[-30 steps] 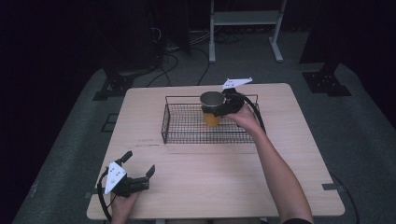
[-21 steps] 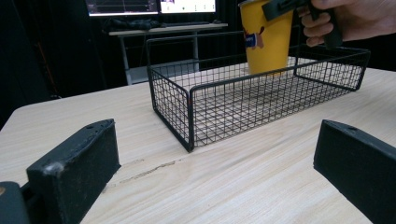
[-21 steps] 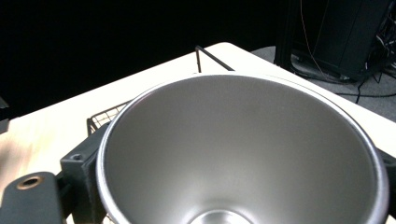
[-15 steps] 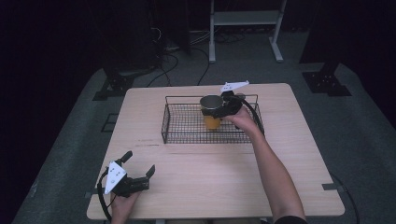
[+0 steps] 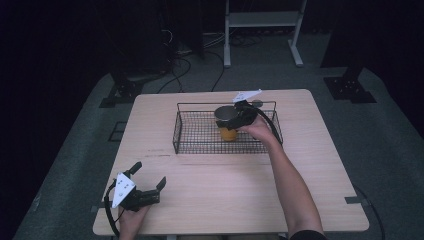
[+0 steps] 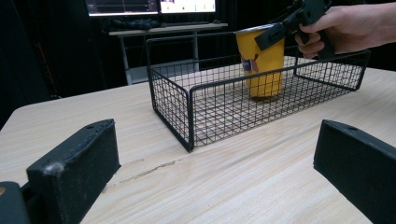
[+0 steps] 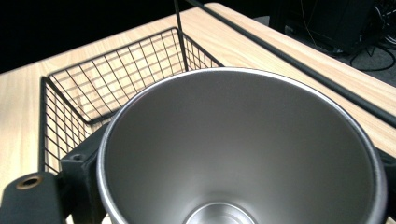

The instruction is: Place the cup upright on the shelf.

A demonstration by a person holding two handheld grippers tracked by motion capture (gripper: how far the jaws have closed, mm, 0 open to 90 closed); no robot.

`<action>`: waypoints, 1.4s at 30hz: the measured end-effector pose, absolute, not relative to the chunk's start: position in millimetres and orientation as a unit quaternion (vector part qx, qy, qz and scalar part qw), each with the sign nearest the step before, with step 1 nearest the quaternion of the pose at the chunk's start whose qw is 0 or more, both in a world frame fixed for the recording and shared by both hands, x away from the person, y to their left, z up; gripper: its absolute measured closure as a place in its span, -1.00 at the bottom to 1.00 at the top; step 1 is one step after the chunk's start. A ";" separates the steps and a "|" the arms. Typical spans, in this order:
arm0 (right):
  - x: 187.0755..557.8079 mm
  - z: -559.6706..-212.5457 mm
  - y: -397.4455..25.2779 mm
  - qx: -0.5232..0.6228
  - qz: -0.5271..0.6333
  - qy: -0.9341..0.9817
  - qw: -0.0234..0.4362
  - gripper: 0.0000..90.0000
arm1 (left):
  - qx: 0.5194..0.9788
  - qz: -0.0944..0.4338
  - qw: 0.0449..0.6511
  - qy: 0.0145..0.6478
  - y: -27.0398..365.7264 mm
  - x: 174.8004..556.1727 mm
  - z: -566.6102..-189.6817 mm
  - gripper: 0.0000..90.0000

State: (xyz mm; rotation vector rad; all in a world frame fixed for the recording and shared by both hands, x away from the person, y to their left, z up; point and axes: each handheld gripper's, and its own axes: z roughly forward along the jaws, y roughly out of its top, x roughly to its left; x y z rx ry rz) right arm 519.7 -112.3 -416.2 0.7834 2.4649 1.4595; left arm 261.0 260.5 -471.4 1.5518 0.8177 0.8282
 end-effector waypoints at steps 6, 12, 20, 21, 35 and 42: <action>519.1 -419.2 -110.9 0.259 0.479 0.834 0.091 -0.79 | 0.660 0.352 0.565 0.348 260.4 261.0 -471.4 -1.00; 519.1 -419.6 -111.0 0.256 0.477 0.836 0.096 -0.79 | 0.660 0.352 0.565 0.348 260.3 261.0 -471.5 -1.00; 517.8 -419.3 -110.6 0.248 0.470 0.841 0.101 -0.80 | 0.660 0.352 0.566 0.348 260.4 261.0 -471.5 -1.00; 517.4 -419.3 -110.2 0.247 0.469 0.842 0.101 -0.80 | 0.660 0.352 0.566 0.348 260.4 261.0 -471.5 -1.00; 515.8 -416.7 -110.6 0.242 0.472 0.841 0.109 -0.92 | 0.660 0.352 0.565 0.348 260.3 261.0 -471.5 -1.00; 514.7 -414.6 -111.7 0.242 0.471 0.841 0.113 -0.94 | 0.660 0.353 0.565 0.348 260.2 261.0 -471.4 -1.00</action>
